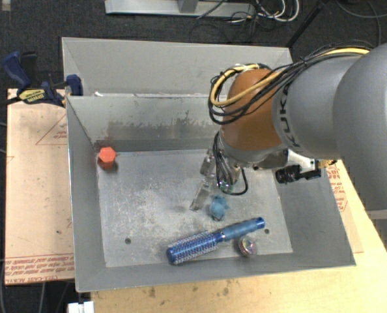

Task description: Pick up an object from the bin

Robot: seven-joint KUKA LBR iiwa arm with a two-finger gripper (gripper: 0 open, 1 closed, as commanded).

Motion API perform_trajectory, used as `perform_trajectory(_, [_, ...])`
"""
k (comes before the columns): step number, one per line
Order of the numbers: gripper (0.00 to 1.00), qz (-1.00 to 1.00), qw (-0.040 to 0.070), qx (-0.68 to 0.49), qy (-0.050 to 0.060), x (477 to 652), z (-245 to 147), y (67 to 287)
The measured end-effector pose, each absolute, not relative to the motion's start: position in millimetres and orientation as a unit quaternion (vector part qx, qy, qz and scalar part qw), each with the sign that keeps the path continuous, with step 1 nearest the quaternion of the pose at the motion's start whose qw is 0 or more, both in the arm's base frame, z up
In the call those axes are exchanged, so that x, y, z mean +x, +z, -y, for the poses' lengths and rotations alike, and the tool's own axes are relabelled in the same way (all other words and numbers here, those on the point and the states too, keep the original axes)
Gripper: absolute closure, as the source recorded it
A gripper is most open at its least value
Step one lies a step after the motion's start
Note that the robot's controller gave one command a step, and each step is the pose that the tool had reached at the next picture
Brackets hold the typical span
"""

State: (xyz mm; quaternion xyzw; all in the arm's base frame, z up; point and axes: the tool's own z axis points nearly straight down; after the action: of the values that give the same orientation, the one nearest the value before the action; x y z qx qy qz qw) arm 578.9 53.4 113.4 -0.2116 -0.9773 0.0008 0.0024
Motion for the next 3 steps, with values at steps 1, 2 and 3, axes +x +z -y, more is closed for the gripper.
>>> perform_trajectory(1, [0.00,0.995,-0.001,-0.102,-0.001,502.5,-54,95])
perform_trajectory(2, [0.00,0.997,-0.008,0.080,-0.001,485.7,-82,74])
perform_trajectory(3, [1.00,0.997,-0.006,0.079,-0.001,484.5,-82,74])
